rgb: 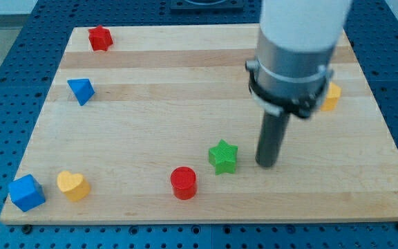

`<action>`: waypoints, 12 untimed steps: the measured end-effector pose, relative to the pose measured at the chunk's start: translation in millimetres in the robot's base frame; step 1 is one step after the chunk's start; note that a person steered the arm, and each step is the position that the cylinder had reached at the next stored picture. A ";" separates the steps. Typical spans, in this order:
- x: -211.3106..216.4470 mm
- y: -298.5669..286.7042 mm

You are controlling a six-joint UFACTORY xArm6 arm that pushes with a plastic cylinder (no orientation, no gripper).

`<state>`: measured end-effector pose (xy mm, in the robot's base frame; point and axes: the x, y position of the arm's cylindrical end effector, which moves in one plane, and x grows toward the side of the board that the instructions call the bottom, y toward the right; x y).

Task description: Take the red circle to the top center of the board

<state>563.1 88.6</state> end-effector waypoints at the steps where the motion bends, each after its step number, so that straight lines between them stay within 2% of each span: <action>1: 53.4 -18.2; 4: 39.9 -137.7; 5: 39.8 -156.5; 7: 34.0 -152.6; 10: -3.2 -130.3; 12: -55.8 -105.5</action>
<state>507.4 -16.9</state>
